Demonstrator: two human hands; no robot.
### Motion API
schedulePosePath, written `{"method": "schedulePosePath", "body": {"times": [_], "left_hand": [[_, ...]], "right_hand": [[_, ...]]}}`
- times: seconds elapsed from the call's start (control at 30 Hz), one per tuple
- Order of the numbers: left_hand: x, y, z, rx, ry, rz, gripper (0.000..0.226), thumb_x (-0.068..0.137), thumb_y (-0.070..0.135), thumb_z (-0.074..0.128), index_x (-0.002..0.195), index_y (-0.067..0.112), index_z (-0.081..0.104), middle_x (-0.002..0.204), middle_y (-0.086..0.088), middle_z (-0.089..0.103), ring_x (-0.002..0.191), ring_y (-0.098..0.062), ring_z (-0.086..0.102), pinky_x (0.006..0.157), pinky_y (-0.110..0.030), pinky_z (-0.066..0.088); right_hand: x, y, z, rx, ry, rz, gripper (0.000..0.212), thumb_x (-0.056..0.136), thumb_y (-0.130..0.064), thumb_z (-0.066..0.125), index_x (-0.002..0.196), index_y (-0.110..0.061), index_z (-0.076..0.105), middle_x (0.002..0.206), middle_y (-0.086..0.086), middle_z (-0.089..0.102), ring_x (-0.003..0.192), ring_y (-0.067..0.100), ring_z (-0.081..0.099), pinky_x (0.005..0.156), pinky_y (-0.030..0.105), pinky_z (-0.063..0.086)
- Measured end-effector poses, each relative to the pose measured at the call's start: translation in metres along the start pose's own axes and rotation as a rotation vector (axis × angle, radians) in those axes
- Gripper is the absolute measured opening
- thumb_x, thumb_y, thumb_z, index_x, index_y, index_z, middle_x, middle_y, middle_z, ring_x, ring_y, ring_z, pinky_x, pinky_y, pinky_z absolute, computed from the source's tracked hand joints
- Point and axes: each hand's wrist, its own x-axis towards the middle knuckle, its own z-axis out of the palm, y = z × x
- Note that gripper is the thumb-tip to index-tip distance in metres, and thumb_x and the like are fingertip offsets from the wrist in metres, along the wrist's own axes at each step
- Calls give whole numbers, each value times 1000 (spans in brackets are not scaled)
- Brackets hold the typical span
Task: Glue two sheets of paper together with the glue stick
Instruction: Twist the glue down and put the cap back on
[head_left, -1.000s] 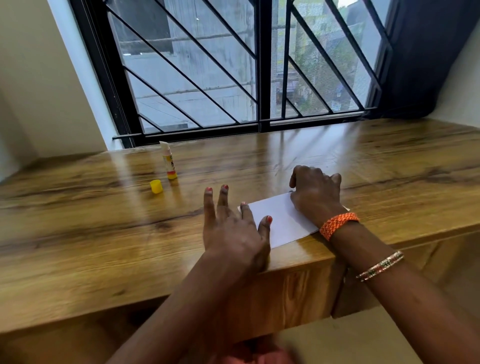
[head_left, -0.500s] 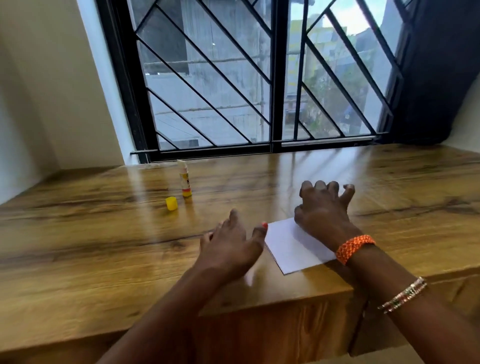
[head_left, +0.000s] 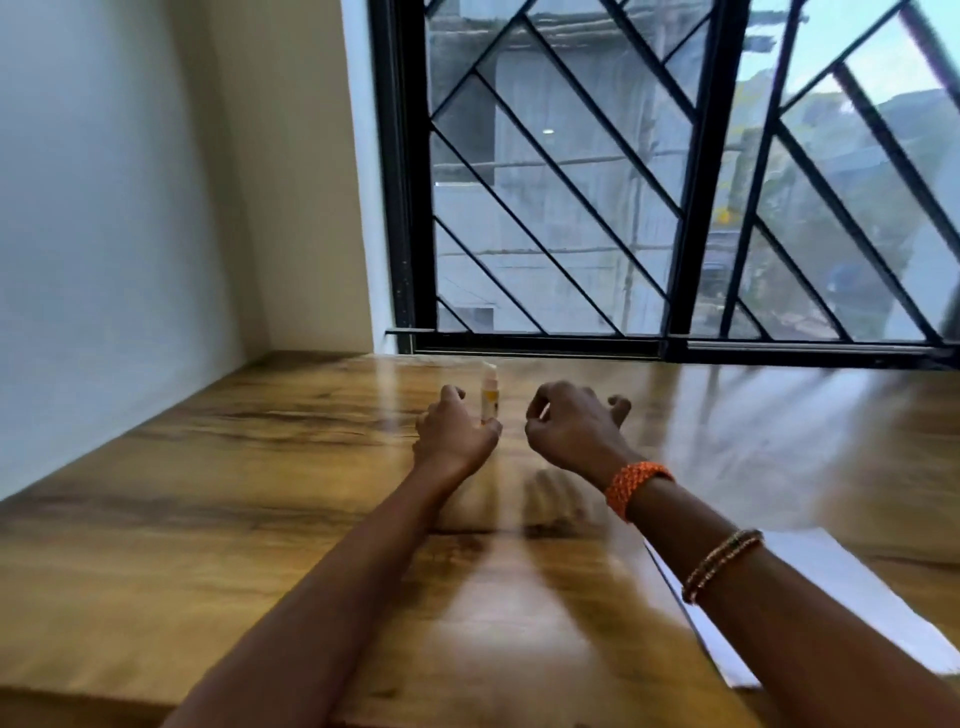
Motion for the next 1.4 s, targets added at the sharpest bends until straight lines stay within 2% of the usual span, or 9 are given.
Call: {"method": "schedulePosePath", "body": {"times": [0.13, 0.33, 0.53, 0.63, 0.77, 0.87, 1.07, 1.27, 1.4], "left_hand": [[22, 2, 6, 150, 40, -24, 64, 83, 47, 60, 133, 14, 41, 145, -12, 34, 139, -32, 17, 105, -44, 28], [38, 2, 17, 33, 148, -3, 37, 82, 42, 64, 108, 16, 67, 155, -4, 23, 145, -29, -2, 111, -52, 16], [35, 15, 10, -477, -1, 124, 52, 67, 49, 72, 107, 15, 70, 136, 4, 52, 139, -25, 28, 113, -50, 25], [22, 24, 1, -627, -146, 192, 10, 85, 22, 63, 90, 19, 72, 137, -1, 51, 127, -17, 43, 104, -34, 33], [12, 23, -10, -658, -247, 262, 21, 93, 10, 51, 109, 10, 64, 133, -1, 48, 120, -13, 43, 97, -31, 30], [11, 22, -7, -613, -241, 302, 19, 94, 10, 49, 104, 11, 65, 135, -5, 45, 123, -16, 42, 92, -21, 36], [14, 18, 9, -513, -83, 232, 22, 73, 53, 64, 75, 31, 68, 131, -3, 54, 128, -21, 43, 109, -49, 32], [9, 25, 14, -697, -86, 108, 41, 74, 50, 68, 92, 13, 70, 118, -6, 64, 123, -17, 48, 96, -32, 32], [2, 31, 18, -718, -41, 86, 60, 49, 72, 68, 80, 21, 73, 109, -1, 69, 124, -20, 46, 104, -39, 35]], "right_hand": [[5, 8, 13, 29, -19, 42, 15, 79, -20, 54, 86, -18, 67, 86, 3, 69, 100, 23, 57, 97, 46, 19], [4, 23, 14, 26, 8, 20, 14, 84, -19, 53, 90, -17, 66, 89, 1, 68, 99, 21, 57, 96, 42, 18], [3, 11, 5, 319, 125, 48, 18, 91, -37, 52, 100, -24, 60, 79, -6, 68, 84, 16, 58, 79, 34, 29], [-1, 7, -2, 425, 184, 13, 20, 89, -42, 57, 92, -25, 67, 80, -6, 71, 81, 14, 63, 87, 40, 42], [-6, 8, -6, 371, 63, -13, 26, 93, -45, 50, 103, -28, 67, 100, -6, 69, 100, 14, 59, 88, 37, 30], [-9, 12, -7, 370, 11, 10, 26, 93, -44, 51, 98, -26, 69, 92, -3, 70, 97, 16, 58, 81, 36, 25], [-13, 14, -7, 297, 137, 11, 14, 83, -43, 65, 82, -29, 66, 73, -13, 56, 83, 9, 49, 75, 33, 20], [-12, 12, -5, 129, 330, -44, 25, 79, -43, 69, 87, -21, 62, 86, -9, 54, 85, 10, 47, 64, 31, 8], [-16, 12, -4, 148, 346, -7, 27, 78, -36, 71, 82, -23, 47, 92, -2, 56, 89, 15, 49, 71, 30, 13]]}}
